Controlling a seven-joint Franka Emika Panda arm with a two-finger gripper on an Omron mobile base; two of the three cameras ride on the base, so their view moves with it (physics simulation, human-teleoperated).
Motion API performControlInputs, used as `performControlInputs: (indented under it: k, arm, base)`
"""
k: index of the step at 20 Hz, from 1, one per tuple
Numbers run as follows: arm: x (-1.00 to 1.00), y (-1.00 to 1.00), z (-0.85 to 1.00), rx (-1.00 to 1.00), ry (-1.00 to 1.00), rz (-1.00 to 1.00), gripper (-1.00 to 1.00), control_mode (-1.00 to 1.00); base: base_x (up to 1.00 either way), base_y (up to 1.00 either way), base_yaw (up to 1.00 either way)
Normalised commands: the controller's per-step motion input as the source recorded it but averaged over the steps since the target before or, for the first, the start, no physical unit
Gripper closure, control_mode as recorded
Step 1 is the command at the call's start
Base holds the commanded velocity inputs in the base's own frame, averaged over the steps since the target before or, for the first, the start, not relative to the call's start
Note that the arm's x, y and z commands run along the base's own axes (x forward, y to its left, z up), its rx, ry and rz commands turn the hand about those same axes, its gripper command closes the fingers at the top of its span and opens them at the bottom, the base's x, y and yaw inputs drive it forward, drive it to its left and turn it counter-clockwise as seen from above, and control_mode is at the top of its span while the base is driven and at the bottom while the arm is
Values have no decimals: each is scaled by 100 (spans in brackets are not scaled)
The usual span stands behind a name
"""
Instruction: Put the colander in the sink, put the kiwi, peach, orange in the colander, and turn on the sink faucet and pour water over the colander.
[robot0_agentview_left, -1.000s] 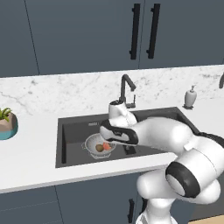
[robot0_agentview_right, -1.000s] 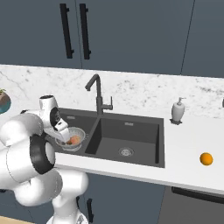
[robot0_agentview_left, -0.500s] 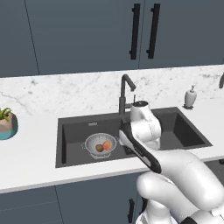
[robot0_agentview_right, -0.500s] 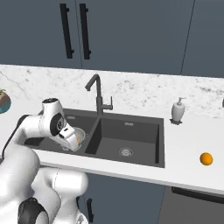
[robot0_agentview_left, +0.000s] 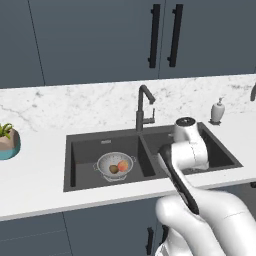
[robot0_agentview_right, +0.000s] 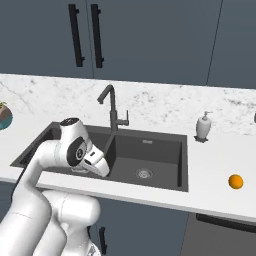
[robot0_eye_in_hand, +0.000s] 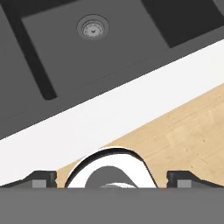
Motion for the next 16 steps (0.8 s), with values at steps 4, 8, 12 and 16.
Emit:
performControlInputs:
  k: [4,8,12,16]
  arm:
    - [13,-90,12,-3,0,-4,-100,-100]
    - [27,-89,1,0,17,-4,-100,-100]
    - [31,-91,0,0,19,-3,-100,-100]
    - [26,-95,4,0,12,-1,-100,-100]
  base:
    - [0,0,0]
    - [0,0,0]
    - [0,0,0]
    - [0,0,0]
